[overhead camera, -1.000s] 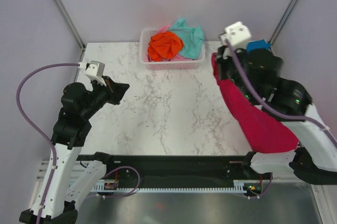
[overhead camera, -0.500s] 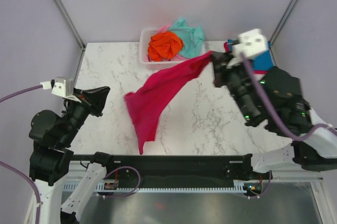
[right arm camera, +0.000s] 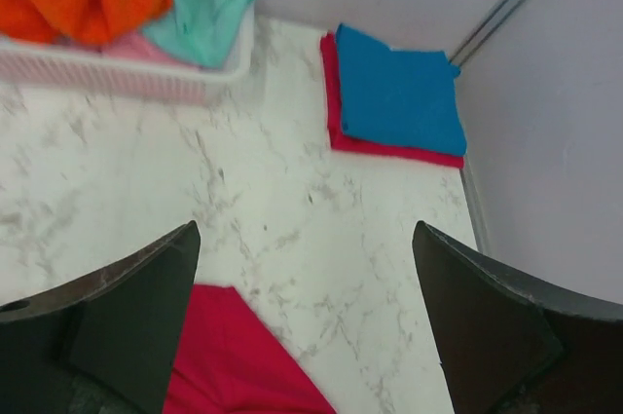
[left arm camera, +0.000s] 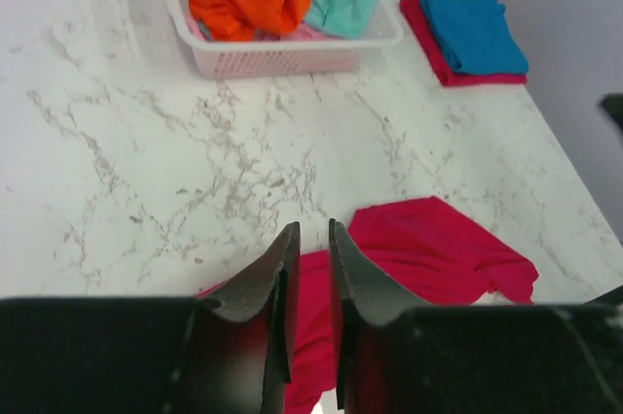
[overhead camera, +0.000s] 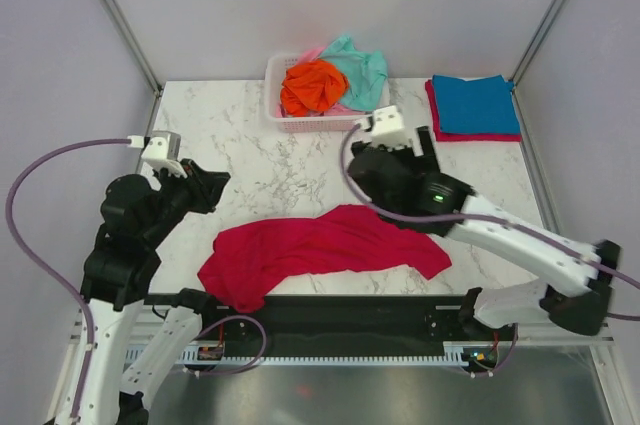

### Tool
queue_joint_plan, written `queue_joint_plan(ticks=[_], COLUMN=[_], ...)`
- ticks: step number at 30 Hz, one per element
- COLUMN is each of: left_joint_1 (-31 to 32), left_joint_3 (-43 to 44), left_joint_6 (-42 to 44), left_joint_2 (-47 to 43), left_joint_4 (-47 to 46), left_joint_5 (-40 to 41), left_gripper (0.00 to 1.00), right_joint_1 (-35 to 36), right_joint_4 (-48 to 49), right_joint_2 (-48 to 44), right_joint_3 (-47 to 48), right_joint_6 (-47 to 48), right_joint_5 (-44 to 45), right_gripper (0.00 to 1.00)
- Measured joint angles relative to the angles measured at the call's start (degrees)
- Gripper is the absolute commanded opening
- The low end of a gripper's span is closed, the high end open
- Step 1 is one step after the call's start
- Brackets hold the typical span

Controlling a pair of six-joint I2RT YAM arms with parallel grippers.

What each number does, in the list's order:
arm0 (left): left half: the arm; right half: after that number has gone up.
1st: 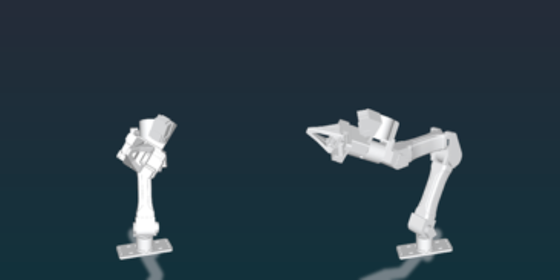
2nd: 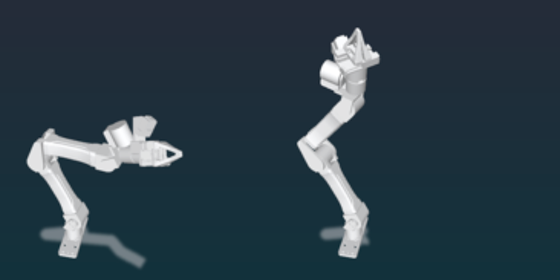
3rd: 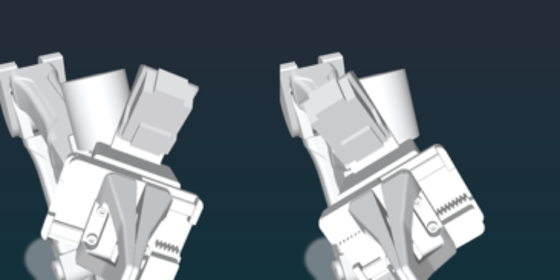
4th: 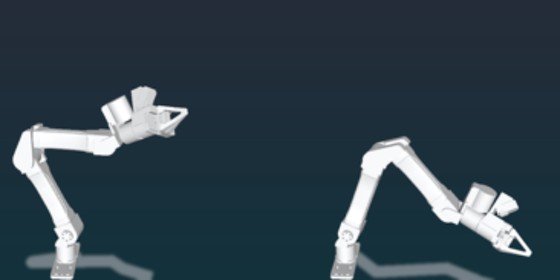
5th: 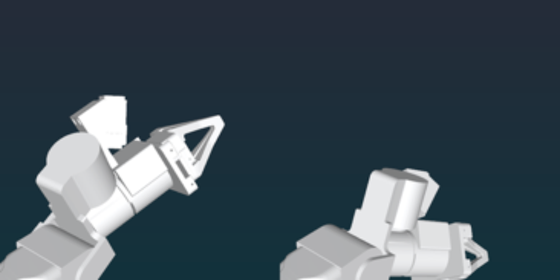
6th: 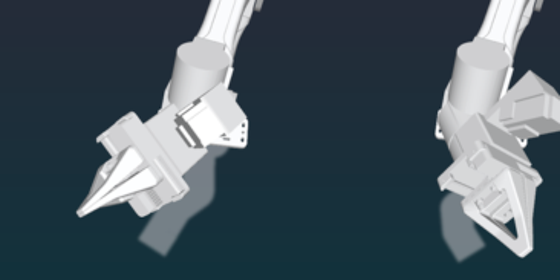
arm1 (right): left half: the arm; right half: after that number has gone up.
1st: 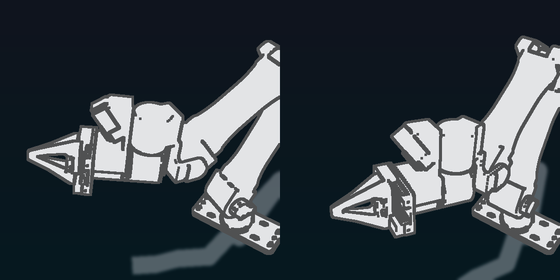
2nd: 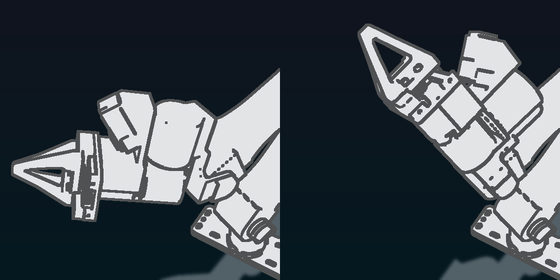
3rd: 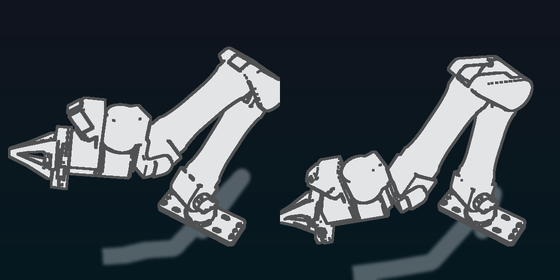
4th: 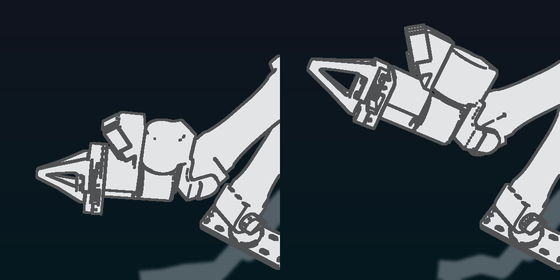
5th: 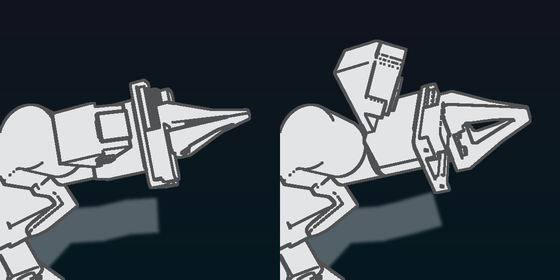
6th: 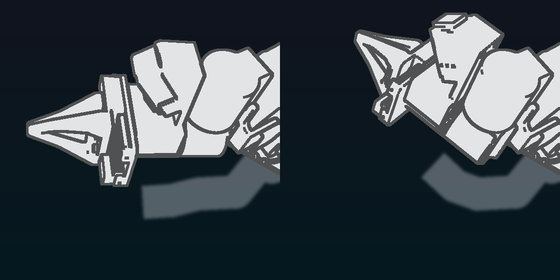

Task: Fold and stack the t-shirts
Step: Flatten the tshirt out

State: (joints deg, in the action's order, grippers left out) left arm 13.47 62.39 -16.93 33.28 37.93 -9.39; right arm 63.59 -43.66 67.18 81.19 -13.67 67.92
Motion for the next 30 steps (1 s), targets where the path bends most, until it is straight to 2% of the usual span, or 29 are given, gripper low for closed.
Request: queue_joint_plan(ticks=[4, 7, 14, 18, 24, 26, 28, 29, 30], left_joint_1=[0.0, 0.0, 0.0, 0.0, 0.0, 0.0, 0.0, 0.0, 0.0], left_joint_3=[-2.9, -5.5, -12.0, -16.4, -17.5, -17.5, -17.5, -17.7, -17.8], left_joint_6=[-0.2, -0.2, -3.5, -4.9, -4.9, -4.9, -5.0, -5.0, -5.0], left_joint_2=[3.2, 5.3, 15.1, 15.8, 12.0, 10.5, 9.4, 8.9, 8.6], left_joint_4=[2.7, 4.2, 4.7, 4.5, 2.5, 1.9, 1.6, 1.3, 1.0], left_joint_5=[0.4, 0.9, 0.8, -0.2, -0.2, -0.1, 0.1, 0.2, 0.3], left_gripper=[0.39, 0.49, 0.51, 0.51, 0.52, 0.52, 0.52, 0.52, 0.52], right_joint_1=[-6.4, -8.0, -9.4, -9.7, -9.3, -9.1, -9.1, -9.1, -9.1], right_joint_4=[-2.1, -1.4, 9.0, 18.0, 27.5, 29.0, 29.8, 30.0, 29.9], right_joint_2=[15.0, 16.7, 13.2, 13.6, 24.4, 28.7, 32.7, 34.2, 35.3], right_joint_3=[-5.4, -10.7, -17.4, -23.8, -22.9, -21.8, -21.0, -20.7, -20.4], right_joint_6=[-3.6, -5.6, -11.4, -14.4, -16.7, -16.9, -17.1, -17.1, -16.8], right_joint_5=[-9.9, -18.8, -36.5, -49.6, -62.2, -63.6, -64.5, -64.7, -64.5], right_gripper=[0.98, 0.98, 0.98, 0.97, 0.94, 0.88, 0.76, 0.61, 0.51])
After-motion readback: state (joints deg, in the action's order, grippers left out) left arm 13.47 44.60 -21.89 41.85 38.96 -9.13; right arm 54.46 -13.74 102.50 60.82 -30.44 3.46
